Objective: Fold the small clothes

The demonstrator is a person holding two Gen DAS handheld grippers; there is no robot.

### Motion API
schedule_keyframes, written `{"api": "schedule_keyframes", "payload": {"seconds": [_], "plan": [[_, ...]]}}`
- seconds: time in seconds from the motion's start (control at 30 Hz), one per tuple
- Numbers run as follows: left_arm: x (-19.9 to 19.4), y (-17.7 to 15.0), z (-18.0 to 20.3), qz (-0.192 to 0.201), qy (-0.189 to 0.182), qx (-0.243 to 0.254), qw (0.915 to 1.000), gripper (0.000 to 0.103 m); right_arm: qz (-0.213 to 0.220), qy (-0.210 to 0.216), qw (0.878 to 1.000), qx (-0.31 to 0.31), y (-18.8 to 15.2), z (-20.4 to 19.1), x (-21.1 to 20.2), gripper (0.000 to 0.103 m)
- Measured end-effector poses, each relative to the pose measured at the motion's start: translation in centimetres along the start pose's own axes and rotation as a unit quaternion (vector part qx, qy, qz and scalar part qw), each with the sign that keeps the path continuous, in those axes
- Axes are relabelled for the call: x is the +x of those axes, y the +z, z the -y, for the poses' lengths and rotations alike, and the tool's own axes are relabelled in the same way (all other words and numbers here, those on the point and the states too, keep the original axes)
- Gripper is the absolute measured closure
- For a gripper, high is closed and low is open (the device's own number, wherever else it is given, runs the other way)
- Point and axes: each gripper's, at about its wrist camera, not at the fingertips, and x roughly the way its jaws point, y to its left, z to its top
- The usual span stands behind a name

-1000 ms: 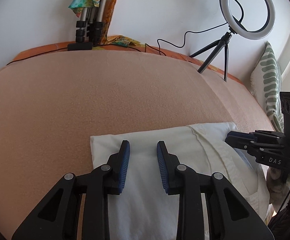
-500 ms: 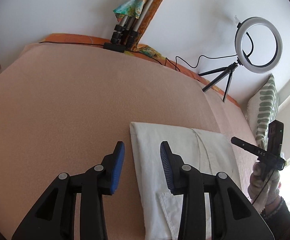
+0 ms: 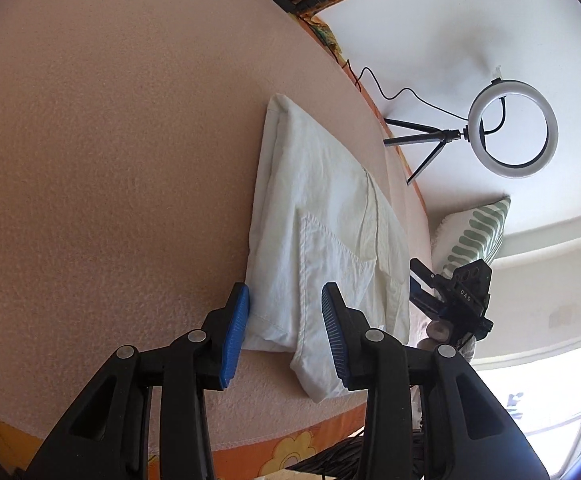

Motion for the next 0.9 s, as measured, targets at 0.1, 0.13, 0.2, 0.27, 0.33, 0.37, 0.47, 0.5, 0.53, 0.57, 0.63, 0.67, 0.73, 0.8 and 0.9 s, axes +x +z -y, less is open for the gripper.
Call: {"api": "schedule_keyframes", "payload": {"seconds": [0.1, 0.13, 0.2, 0.27, 0.33, 0.37, 0.47, 0.5, 0.53, 0.57, 0.63, 0.67, 0.73, 0.8, 0.9], "plan": [[0.0, -0.4, 0.0, 0.001, 0.012, 0.005, 0.9999, 0.067, -0.002, 0.006, 1.0, 0.001, 0.0, 0.2, 0.0, 0.056], [0.3, -0.4, 0.0, -0.003, 0.014, 0.005, 0.9999, 0.067, -0.003, 0.006, 1.0, 0.001, 0.0, 0.3, 0.1, 0.056], [0.4, -0.6, -0.5, -0.005, 0.001, -0.005, 1.0, 0.067, -0.006, 0.021, 1.0, 0.009, 0.0, 0.6, 0.2, 0.056], [0.5, -0.5, -0.7, -0.006, -0.009, -0.014, 0.9998, 0.067, -0.009, 0.037, 0.999, 0.017, 0.1, 0.8, 0.6, 0.056], [0.6, -0.3, -0.9, -0.007, -0.022, -0.023, 0.9995, 0.067, -0.01, 0.044, 0.999, 0.02, 0.1, 0.8, 0.9, 0.056], [0.7, -0.3, -1.2, -0.01, -0.032, -0.032, 0.9989, 0.067, -0.01, 0.048, 0.999, 0.023, 0.1, 0.9, 1.0, 0.056], [0.7, -0.2, -1.4, -0.009, -0.045, -0.038, 0.9982, 0.067, -0.014, 0.069, 0.997, 0.037, 0.1, 1.4, 1.3, 0.056], [0.8, -0.2, -1.4, -0.009, -0.045, -0.034, 0.9983, 0.067, -0.014, 0.074, 0.996, 0.039, 0.1, 1.5, 1.4, 0.056], [0.8, -0.1, -1.3, -0.009, -0.045, -0.033, 0.9984, 0.067, -0.014, 0.079, 0.996, 0.042, 0.1, 1.6, 1.5, 0.056], [0.9, -0.1, -1.3, -0.009, -0.048, -0.034, 0.9982, 0.067, -0.015, 0.083, 0.995, 0.046, 0.1, 1.7, 1.6, 0.056], [1.1, -0.1, -1.3, -0.009, -0.055, -0.039, 0.9977, 0.067, -0.014, 0.088, 0.995, 0.049, 0.1, 1.7, 1.8, 0.056], [1.1, -0.1, -1.3, -0.008, -0.055, -0.036, 0.9978, 0.067, -0.015, 0.088, 0.995, 0.047, 0.1, 1.5, 2.0, 0.056], [1.2, 0.1, -0.9, -0.009, -0.05, -0.023, 0.9985, 0.067, -0.018, 0.089, 0.995, 0.042, 0.1, 1.0, 2.6, 0.056], [1.5, 0.3, -0.7, -0.011, -0.052, -0.018, 0.9984, 0.067, -0.023, 0.087, 0.995, 0.039, 0.1, 0.5, 3.3, 0.059], [1.5, 0.4, -0.3, -0.008, -0.05, -0.004, 0.9987, 0.067, -0.028, 0.085, 0.995, 0.041, 0.1, 0.1, 4.1, 0.068]]}}
